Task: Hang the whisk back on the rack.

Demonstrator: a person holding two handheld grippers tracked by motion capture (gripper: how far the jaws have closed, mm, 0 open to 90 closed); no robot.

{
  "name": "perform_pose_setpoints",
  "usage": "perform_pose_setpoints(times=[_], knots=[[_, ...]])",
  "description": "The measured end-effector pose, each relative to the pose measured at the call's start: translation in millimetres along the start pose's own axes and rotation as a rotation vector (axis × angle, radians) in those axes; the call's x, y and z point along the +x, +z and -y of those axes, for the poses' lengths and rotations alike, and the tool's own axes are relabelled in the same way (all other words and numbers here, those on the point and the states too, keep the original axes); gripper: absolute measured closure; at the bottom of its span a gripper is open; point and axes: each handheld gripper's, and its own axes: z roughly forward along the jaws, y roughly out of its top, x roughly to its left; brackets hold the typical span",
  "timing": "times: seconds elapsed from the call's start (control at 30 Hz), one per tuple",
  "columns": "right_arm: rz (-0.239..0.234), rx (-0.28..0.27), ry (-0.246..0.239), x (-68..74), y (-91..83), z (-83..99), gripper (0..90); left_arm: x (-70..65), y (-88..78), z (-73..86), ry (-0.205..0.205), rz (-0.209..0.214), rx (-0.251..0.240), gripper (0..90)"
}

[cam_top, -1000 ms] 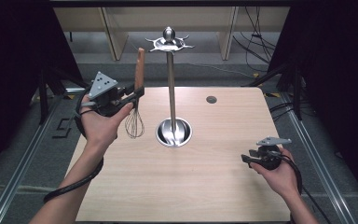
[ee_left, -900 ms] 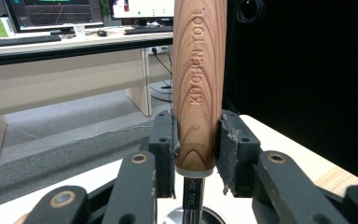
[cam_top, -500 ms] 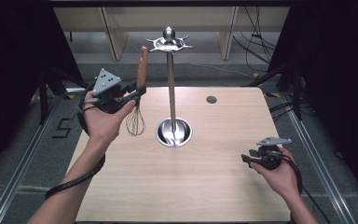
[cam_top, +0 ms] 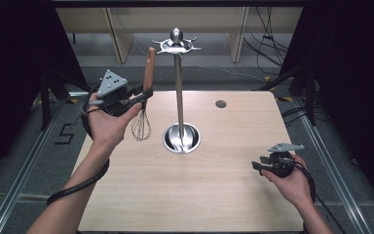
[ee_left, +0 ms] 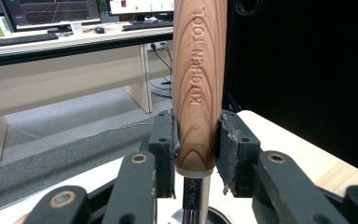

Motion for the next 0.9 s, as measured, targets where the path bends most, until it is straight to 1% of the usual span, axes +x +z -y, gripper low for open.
perform_pose_setpoints(times=[0.03, 0.07, 0.1, 0.13, 0.17, 0.2, 0.23, 0.27, 0.3, 0.33, 0.37, 0.53, 0.57, 0.6, 0.73, 0.77, 0.8, 0.9], knots=[[0.002, 0.002, -0.014, -0.7, 0.6, 0.4, 57.1, -0.5, 0.7, 0.2, -0.009, 0.006, 0.005, 68.1], [0.005, -0.005, -0.015, -0.6, 1.1, 0.7, 57.2, -0.7, 1.4, 0.2, -0.009, 0.008, 0.006, 68.1], [0.005, -0.005, -0.015, -0.7, 1.1, 0.8, 57.2, -0.2, 1.5, -0.2, 0.004, 0.002, 0.005, 68.1], [0.005, -0.004, -0.016, -0.8, 1.0, 0.7, 57.1, -0.9, 2.2, 0.0, -0.009, 0.011, 0.009, 68.1], [0.005, -0.004, -0.016, -0.9, 1.0, 0.7, 57.1, -0.7, 2.7, -0.2, -0.002, 0.005, 0.006, 68.1], [0.005, -0.004, -0.016, -0.8, 1.0, 0.8, 57.2, -1.6, 3.7, 0.0, -0.012, 0.013, 0.009, 68.1], [0.005, -0.004, -0.016, -0.8, 1.1, 0.8, 57.1, -1.1, 4.2, -0.4, 0.000, 0.007, 0.009, 68.1], [0.005, -0.004, -0.017, -0.8, 1.1, 0.9, 57.1, -1.9, 5.4, -0.3, -0.015, 0.014, 0.012, 68.1], [0.005, -0.004, -0.017, -0.7, 1.0, 0.9, 57.1, -1.3, 5.9, -0.9, -0.003, 0.007, 0.009, 68.1], [0.003, -0.006, -0.012, -0.4, 1.0, 0.7, 57.1, -2.0, 6.9, -0.9, -0.015, 0.015, 0.013, 68.1], [0.005, -0.005, -0.017, -0.9, 0.9, 0.8, 57.1, -1.6, 7.4, -1.6, -0.004, 0.008, 0.010, 68.1], [0.005, -0.004, -0.017, -0.9, 1.1, 0.9, 57.2, -1.9, 11.0, -3.8, -0.005, 0.007, 0.014, 68.1], [0.005, -0.003, -0.017, -0.7, 1.1, 0.8, 57.1, -2.0, 11.7, -4.1, -0.008, 0.008, 0.014, 68.1], [0.000, 0.003, 0.009, 1.2, 0.4, 0.0, 57.1, -2.1, 12.4, -4.3, -0.007, 0.009, 0.015, 68.1], [0.000, 0.002, 0.007, 1.4, 0.1, 0.0, 57.1, -2.2, 15.9, -5.0, -0.008, 0.009, 0.016, 68.1], [0.004, -0.006, -0.016, -0.1, 1.0, 0.7, 57.1, -2.2, 16.7, -5.2, -0.009, 0.009, 0.017, 68.1], [0.001, 0.004, 0.002, 0.8, 0.2, 0.1, 57.1, -2.3, 17.4, -5.4, -0.010, 0.010, 0.018, 68.1], [0.002, 0.006, 0.002, 0.7, 0.4, 0.2, 57.1, -2.7, 19.1, -5.6, -0.014, 0.011, 0.018, 68.0]])
